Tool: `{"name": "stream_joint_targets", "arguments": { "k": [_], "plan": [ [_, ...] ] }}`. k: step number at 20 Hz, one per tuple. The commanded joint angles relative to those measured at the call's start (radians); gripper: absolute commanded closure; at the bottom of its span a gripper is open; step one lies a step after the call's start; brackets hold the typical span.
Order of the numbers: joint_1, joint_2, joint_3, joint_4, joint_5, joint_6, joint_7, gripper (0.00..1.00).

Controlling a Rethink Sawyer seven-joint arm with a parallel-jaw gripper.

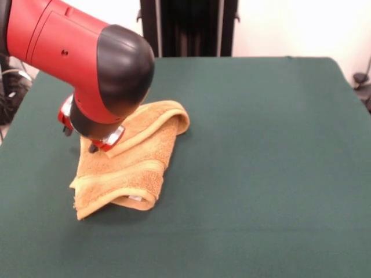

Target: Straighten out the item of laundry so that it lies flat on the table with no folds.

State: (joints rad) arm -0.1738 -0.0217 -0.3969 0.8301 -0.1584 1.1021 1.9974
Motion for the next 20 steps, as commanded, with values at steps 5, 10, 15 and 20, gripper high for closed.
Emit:
{"name": "stream_joint_targets", "arguments": {
  "k": [5,10,15,20],
  "plan": [
    [0.016,0.059,0.137,0.083,0.104,0.233,0.111,0.00],
    [-0.005,0.041,0.159,0.111,0.142,0.224,0.123,0.00],
    [-0.011,0.007,0.166,0.133,0.172,0.214,0.125,0.00],
    [-0.013,-0.038,0.160,0.148,0.200,0.253,0.123,0.00]
  ]
}}
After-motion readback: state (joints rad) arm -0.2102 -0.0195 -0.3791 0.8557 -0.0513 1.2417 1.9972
